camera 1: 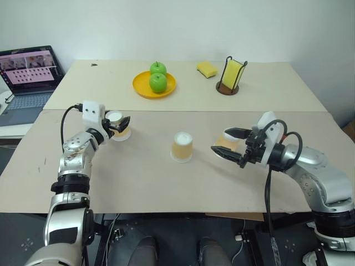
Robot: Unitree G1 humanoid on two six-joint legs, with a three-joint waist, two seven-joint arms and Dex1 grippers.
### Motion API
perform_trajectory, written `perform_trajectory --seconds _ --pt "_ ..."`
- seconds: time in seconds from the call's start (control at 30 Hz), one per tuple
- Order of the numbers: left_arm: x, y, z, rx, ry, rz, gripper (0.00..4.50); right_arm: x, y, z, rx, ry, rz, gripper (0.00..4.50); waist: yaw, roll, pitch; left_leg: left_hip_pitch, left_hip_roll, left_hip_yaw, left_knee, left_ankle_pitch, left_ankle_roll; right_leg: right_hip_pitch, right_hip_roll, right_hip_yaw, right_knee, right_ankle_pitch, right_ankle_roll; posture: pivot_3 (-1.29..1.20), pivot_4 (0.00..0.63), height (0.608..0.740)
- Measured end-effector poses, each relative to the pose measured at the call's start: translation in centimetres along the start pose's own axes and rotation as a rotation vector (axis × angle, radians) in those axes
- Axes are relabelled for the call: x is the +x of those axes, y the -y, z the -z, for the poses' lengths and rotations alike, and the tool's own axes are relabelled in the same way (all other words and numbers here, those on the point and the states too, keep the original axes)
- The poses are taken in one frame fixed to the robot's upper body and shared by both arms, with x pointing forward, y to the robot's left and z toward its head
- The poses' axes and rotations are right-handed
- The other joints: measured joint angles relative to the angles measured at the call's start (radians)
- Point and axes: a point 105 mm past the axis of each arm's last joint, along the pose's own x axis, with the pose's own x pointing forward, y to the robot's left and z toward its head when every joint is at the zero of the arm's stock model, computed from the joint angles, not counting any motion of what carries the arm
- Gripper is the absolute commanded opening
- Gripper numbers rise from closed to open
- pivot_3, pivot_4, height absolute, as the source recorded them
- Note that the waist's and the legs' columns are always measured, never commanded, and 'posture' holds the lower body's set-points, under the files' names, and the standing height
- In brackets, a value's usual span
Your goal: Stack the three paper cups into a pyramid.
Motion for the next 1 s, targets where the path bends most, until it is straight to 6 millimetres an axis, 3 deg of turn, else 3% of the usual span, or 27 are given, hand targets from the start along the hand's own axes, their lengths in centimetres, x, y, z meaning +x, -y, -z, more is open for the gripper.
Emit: perform_trajectory --seconds 0.07,0.13,0.17,0.43,0.5,0.63,0.7,0.8,0.87,1.0 --pt "0.1 0.1 -0.2 0.004 0.012 0.005 3.77 0.0 0.0 0.0 0.000 0.000 0.001 4.50 0.000 0.000 0.000 0.000 0.000 0.000 0.000 0.000 0.000 0.000 0.000 0.000 0.000 0.000 0.000 0.00 0.150 0.732" --pt "0.1 0.1 -0.2 0.003 0.010 0.007 2.98 0.0 0.0 0.0 0.000 0.000 0.002 4.50 0.000 0.000 0.000 0.000 0.000 0.000 0.000 0.000 0.000 0.000 0.000 0.000 0.000 0.000 0.000 0.00 0.150 0.732" --pt "0.1 0.1 -0.1 0.002 0.010 0.007 2.91 0.0 0.0 0.0 0.001 -0.001 0.002 4.50 0.000 0.000 0.000 0.000 0.000 0.000 0.000 0.000 0.000 0.000 0.000 0.000 0.000 0.000 0.000 0.00 0.150 0.732" --pt "0.3 0.8 -0.6 0.007 0.018 0.055 2.91 0.0 0.0 0.1 0.003 -0.003 0.006 4.50 0.001 0.000 0.000 0.000 0.000 0.000 0.000 0.000 0.000 0.000 0.000 0.000 0.000 0.000 0.000 0.00 0.150 0.732" --pt "0.3 2.2 -1.6 -0.002 0.046 0.154 2.91 0.0 0.1 0.1 0.003 -0.004 0.011 4.50 0.000 0.000 0.000 -0.002 0.000 0.000 0.000 0.000 0.000 -0.001 0.000 0.000 0.000 0.000 0.000 0.00 0.150 0.732" --pt "-1.0 7.1 -3.8 -0.018 0.059 0.510 2.91 0.0 0.2 0.2 0.004 -0.003 0.018 4.50 -0.002 0.000 0.000 -0.002 0.000 0.000 0.000 0.000 0.000 -0.001 0.000 0.000 0.000 0.000 0.000 0.00 0.150 0.732" --pt "-2.1 9.5 -3.4 -0.024 0.011 0.684 2.91 0.0 0.2 0.2 0.004 -0.004 0.026 4.50 -0.004 0.000 0.000 -0.002 0.000 0.000 0.000 0.000 0.000 -0.001 0.000 0.000 0.000 0.000 0.000 0.00 0.150 0.732" --pt "-3.3 11.9 -1.0 -0.048 -0.105 0.866 2.91 0.2 0.2 0.4 0.011 -0.003 0.036 4.50 -0.006 0.000 0.000 -0.001 0.000 0.000 0.000 0.000 0.000 -0.001 0.001 0.000 0.001 0.000 0.000 0.00 0.150 0.732" --pt "-3.7 12.3 0.0 -0.045 -0.162 0.916 2.91 0.2 0.2 0.4 0.017 0.000 0.038 4.50 -0.010 0.000 0.000 -0.001 0.000 0.000 0.000 0.000 0.000 -0.001 0.001 0.000 0.001 0.000 0.000 0.00 0.150 0.732" --pt "-3.2 12.7 0.0 -0.010 -0.170 0.951 2.91 0.2 0.1 0.1 0.021 0.027 0.057 4.50 -0.009 0.000 0.000 -0.001 0.000 0.000 0.000 0.000 0.000 -0.001 0.000 0.000 0.000 0.000 0.000 0.00 0.150 0.732"
